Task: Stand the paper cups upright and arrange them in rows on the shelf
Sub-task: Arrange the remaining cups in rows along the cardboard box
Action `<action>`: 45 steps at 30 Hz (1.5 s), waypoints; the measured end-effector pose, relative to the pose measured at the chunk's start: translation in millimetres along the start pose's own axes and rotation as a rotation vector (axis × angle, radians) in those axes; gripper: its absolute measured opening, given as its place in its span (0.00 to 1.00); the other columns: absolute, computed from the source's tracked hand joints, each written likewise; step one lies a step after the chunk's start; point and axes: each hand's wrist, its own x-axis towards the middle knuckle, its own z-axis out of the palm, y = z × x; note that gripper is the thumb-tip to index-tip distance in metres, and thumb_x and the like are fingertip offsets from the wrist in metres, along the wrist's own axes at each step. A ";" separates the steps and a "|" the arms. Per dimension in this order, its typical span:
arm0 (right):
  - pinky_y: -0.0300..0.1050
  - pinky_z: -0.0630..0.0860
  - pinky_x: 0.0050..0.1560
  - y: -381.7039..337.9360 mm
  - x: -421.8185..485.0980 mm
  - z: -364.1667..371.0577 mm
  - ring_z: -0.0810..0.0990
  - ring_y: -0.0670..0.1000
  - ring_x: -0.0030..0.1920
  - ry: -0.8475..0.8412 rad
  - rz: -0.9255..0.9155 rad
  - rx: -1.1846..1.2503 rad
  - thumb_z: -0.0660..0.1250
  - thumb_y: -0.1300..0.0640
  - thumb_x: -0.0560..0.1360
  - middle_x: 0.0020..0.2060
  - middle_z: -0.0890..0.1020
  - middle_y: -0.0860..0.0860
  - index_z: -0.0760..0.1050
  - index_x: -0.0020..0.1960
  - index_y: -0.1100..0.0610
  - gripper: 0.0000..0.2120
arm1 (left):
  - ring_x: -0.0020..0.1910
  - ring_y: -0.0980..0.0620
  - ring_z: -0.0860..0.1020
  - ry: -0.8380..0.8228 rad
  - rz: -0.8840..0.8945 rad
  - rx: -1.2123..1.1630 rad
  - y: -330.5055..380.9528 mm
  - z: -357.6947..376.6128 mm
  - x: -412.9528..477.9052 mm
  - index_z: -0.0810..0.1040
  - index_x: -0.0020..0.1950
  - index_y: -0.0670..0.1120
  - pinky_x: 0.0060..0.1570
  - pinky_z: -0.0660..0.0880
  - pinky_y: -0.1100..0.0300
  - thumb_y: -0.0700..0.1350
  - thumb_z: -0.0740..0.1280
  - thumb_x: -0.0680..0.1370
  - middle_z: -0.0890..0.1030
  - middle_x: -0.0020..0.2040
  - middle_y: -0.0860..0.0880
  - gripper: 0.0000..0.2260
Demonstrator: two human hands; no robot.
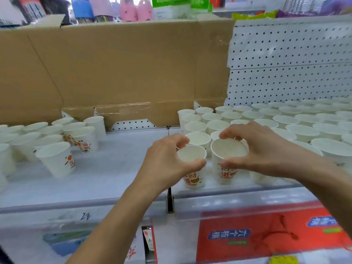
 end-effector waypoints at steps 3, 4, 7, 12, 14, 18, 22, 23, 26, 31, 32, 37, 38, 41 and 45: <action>0.46 0.64 0.59 9.4 -3.9 5.5 0.67 0.47 0.56 -0.031 0.009 -0.103 0.69 0.35 0.65 0.58 0.74 0.43 0.69 0.64 0.42 0.30 | 0.51 0.57 0.77 -0.010 -0.015 0.021 7.5 10.1 2.0 0.77 0.63 0.51 0.54 0.75 0.58 0.62 0.76 0.65 0.80 0.56 0.55 0.30; 0.46 0.62 0.61 10.8 -4.0 6.6 0.67 0.48 0.58 -0.041 0.005 -0.140 0.68 0.34 0.66 0.60 0.74 0.43 0.69 0.64 0.43 0.30 | 0.51 0.57 0.77 -0.010 -0.017 0.031 10.0 12.1 2.6 0.77 0.63 0.51 0.54 0.75 0.59 0.62 0.76 0.65 0.81 0.56 0.55 0.30; 0.48 0.61 0.64 14.1 -4.1 6.4 0.67 0.48 0.62 -0.081 0.011 -0.182 0.66 0.32 0.67 0.62 0.74 0.44 0.68 0.65 0.43 0.30 | 0.51 0.57 0.76 -0.010 -0.021 0.060 17.4 16.6 2.6 0.76 0.64 0.51 0.52 0.75 0.61 0.65 0.75 0.64 0.80 0.57 0.55 0.32; 0.48 0.62 0.62 19.4 -2.5 1.0 0.68 0.49 0.59 -0.102 0.006 -0.202 0.65 0.32 0.68 0.60 0.76 0.44 0.68 0.65 0.46 0.31 | 0.50 0.59 0.76 0.017 -0.039 0.080 26.9 23.0 1.0 0.75 0.63 0.53 0.53 0.75 0.60 0.67 0.74 0.63 0.80 0.57 0.55 0.34; 0.48 0.62 0.61 21.1 -0.7 0.2 0.69 0.48 0.57 -0.109 -0.001 -0.210 0.65 0.31 0.67 0.59 0.76 0.44 0.68 0.65 0.46 0.32 | 0.49 0.59 0.75 0.024 -0.047 0.097 29.1 24.7 1.0 0.75 0.63 0.53 0.54 0.75 0.59 0.67 0.74 0.63 0.80 0.57 0.55 0.34; 0.48 0.62 0.60 23.0 1.1 -0.8 0.69 0.49 0.57 -0.122 -0.018 -0.210 0.65 0.30 0.67 0.59 0.76 0.46 0.68 0.65 0.47 0.32 | 0.50 0.59 0.73 0.046 -0.067 0.149 30.7 26.0 0.6 0.74 0.64 0.53 0.52 0.72 0.62 0.68 0.73 0.64 0.79 0.58 0.55 0.33; 0.48 0.63 0.60 24.5 3.2 0.4 0.69 0.49 0.57 -0.111 -0.047 -0.238 0.63 0.29 0.67 0.59 0.76 0.45 0.68 0.65 0.46 0.32 | 0.54 0.57 0.75 0.054 -0.087 0.172 30.8 27.8 0.1 0.73 0.65 0.53 0.54 0.73 0.61 0.68 0.72 0.65 0.78 0.59 0.55 0.34; 0.48 0.63 0.60 24.7 3.5 0.8 0.68 0.49 0.58 -0.109 -0.055 -0.247 0.62 0.28 0.66 0.60 0.76 0.45 0.67 0.65 0.45 0.33 | 0.55 0.57 0.75 0.052 -0.089 0.174 30.4 28.5 -0.6 0.73 0.65 0.54 0.55 0.73 0.60 0.69 0.72 0.65 0.78 0.60 0.56 0.34; 0.47 0.61 0.62 23.4 1.0 -2.0 0.67 0.48 0.62 -0.081 -0.077 -0.259 0.58 0.25 0.64 0.64 0.73 0.42 0.64 0.68 0.43 0.38 | 0.61 0.57 0.71 0.061 -0.087 0.194 30.5 29.3 -4.9 0.69 0.68 0.56 0.57 0.73 0.57 0.71 0.68 0.65 0.74 0.63 0.58 0.36; 0.43 0.61 0.61 0.1 13.7 -15.6 0.67 0.42 0.61 0.002 -0.224 -0.107 0.53 0.25 0.62 0.62 0.72 0.38 0.65 0.67 0.38 0.36 | 0.63 0.62 0.67 0.174 -0.072 0.123 13.0 15.4 -19.8 0.67 0.68 0.60 0.56 0.69 0.61 0.72 0.63 0.68 0.69 0.63 0.64 0.31; 0.42 0.62 0.58 -8.6 20.8 -16.0 0.68 0.41 0.59 0.003 -0.263 -0.056 0.55 0.26 0.63 0.60 0.73 0.37 0.67 0.66 0.38 0.34 | 0.63 0.62 0.67 0.186 -0.084 0.108 3.9 8.8 -22.9 0.68 0.67 0.60 0.56 0.69 0.62 0.71 0.63 0.69 0.69 0.61 0.65 0.29; 0.36 0.70 0.52 -61.6 77.3 -1.1 0.72 0.39 0.54 -0.134 -0.390 0.067 0.64 0.34 0.69 0.53 0.74 0.36 0.72 0.63 0.40 0.24 | 0.62 0.58 0.69 0.294 -0.197 0.199 -70.3 -55.9 -32.7 0.71 0.65 0.58 0.57 0.68 0.60 0.65 0.67 0.71 0.71 0.62 0.61 0.25; 0.36 0.72 0.51 -72.8 93.3 5.2 0.74 0.40 0.54 -0.165 -0.408 0.073 0.65 0.35 0.69 0.53 0.75 0.37 0.73 0.62 0.41 0.23 | 0.61 0.56 0.71 0.346 -0.224 0.223 -89.2 -72.9 -33.5 0.72 0.65 0.56 0.57 0.69 0.58 0.63 0.68 0.71 0.72 0.61 0.59 0.25; 0.43 0.76 0.54 -112.0 146.3 30.0 0.77 0.43 0.52 -0.257 -0.448 0.106 0.68 0.38 0.70 0.52 0.79 0.42 0.76 0.60 0.47 0.22 | 0.62 0.49 0.72 0.483 -0.358 0.305 -147.1 -121.3 -33.2 0.73 0.65 0.51 0.60 0.70 0.52 0.60 0.72 0.70 0.73 0.62 0.52 0.27; 0.51 0.77 0.50 -179.2 217.9 73.8 0.79 0.55 0.50 -0.305 -0.465 0.077 0.70 0.42 0.71 0.49 0.80 0.50 0.75 0.55 0.58 0.23 | 0.65 0.47 0.71 0.399 -0.529 0.344 -201.5 -151.0 -25.6 0.68 0.71 0.48 0.64 0.70 0.50 0.68 0.71 0.65 0.71 0.66 0.48 0.41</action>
